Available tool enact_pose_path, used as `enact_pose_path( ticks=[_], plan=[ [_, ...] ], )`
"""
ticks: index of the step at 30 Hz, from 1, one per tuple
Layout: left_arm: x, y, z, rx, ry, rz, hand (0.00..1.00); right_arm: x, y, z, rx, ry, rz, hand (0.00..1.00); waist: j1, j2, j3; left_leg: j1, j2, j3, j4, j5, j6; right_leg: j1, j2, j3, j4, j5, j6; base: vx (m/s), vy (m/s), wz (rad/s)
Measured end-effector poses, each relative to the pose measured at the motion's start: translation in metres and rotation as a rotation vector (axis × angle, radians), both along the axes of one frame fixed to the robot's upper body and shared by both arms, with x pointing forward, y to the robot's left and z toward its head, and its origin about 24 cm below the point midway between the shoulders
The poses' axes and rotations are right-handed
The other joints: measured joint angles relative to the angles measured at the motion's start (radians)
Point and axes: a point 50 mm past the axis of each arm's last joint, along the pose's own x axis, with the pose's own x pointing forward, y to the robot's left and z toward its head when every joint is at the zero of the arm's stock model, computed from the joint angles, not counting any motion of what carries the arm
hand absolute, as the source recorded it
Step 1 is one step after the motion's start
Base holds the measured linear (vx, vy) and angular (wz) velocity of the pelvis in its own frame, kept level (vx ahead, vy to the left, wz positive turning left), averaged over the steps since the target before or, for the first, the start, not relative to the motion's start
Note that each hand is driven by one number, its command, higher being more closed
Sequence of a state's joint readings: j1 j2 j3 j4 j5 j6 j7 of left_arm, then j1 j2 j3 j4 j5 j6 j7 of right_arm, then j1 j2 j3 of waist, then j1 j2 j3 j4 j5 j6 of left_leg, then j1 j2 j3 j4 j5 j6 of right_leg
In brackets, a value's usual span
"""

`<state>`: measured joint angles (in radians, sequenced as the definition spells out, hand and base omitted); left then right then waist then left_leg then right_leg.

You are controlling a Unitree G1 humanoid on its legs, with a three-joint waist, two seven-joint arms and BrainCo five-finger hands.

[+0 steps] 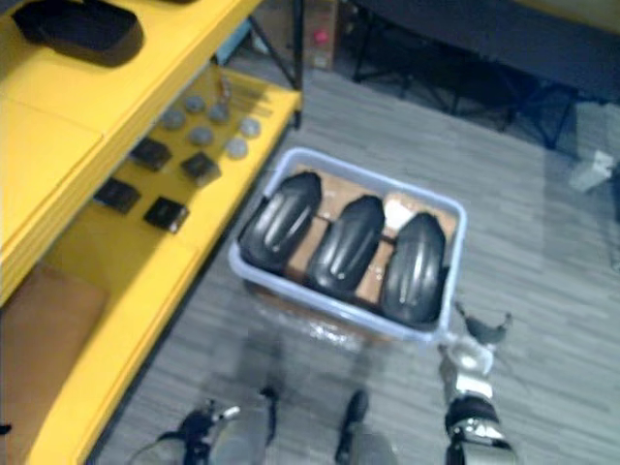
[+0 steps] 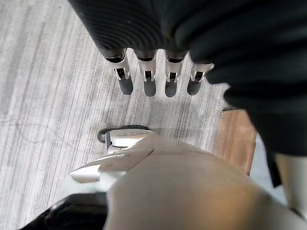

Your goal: Walk over and take plastic housings, then place them on the shelf

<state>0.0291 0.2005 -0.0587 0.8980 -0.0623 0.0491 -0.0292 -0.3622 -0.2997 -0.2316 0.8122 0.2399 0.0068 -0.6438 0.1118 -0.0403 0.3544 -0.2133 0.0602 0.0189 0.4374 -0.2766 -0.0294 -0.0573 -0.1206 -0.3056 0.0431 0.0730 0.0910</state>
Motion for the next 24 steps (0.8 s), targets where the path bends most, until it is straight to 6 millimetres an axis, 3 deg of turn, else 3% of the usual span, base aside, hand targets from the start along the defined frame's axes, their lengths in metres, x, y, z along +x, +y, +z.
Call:
enact_pose_path(
  ticks=[4,6,11,19,24],
  plan=[
    [0.01,0.001,0.005,-0.005,-0.042,0.003,0.0,0.012,-0.005,0.015,-0.017,-0.018,-0.009,0.0,0.015,-0.015,0.035,-0.018,-0.003,0.0,-0.012,0.02,-0.005,-0.025,-0.002,0.0,0.0,0.0,-0.001,0.02,-0.021,0.02],
    [0.018,0.003,0.009,-0.017,-0.077,0.021,0.0,0.021,-0.01,0.029,-0.035,-0.043,-0.009,0.0,0.016,-0.007,0.068,-0.026,0.0,-0.01,-0.011,0.021,-0.005,-0.031,0.001,-0.013,0.011,-0.005,-0.009,-0.01,-0.034,0.09],
    [0.02,0.002,0.01,-0.041,-0.089,0.045,0.0,0.033,-0.025,0.053,-0.056,-0.067,-0.025,0.0,0.019,-0.003,0.077,-0.062,0.0,-0.011,-0.012,0.029,-0.003,-0.088,-0.006,-0.018,0.058,-0.021,-0.019,0.0,-0.004,0.02],
    [0.032,-0.002,0.014,-0.059,-0.115,0.042,0.0,0.05,-0.032,0.073,-0.066,-0.03,0.07,0.0,0.027,0.016,0.111,-0.107,-0.004,-0.022,-0.014,0.049,-0.005,-0.172,-0.028,-0.022,0.163,-0.066,-0.023,-0.04,-0.016,0.04],
    [0.035,-0.003,0.016,-0.096,-0.13,0.091,0.0,0.053,-0.033,0.071,-0.038,0.039,0.123,0.0,0.027,0.023,0.124,-0.121,-0.008,-0.035,-0.01,0.06,-0.006,-0.197,-0.039,-0.026,0.201,-0.078,-0.029,-0.02,-0.009,0.06]
  ],
)
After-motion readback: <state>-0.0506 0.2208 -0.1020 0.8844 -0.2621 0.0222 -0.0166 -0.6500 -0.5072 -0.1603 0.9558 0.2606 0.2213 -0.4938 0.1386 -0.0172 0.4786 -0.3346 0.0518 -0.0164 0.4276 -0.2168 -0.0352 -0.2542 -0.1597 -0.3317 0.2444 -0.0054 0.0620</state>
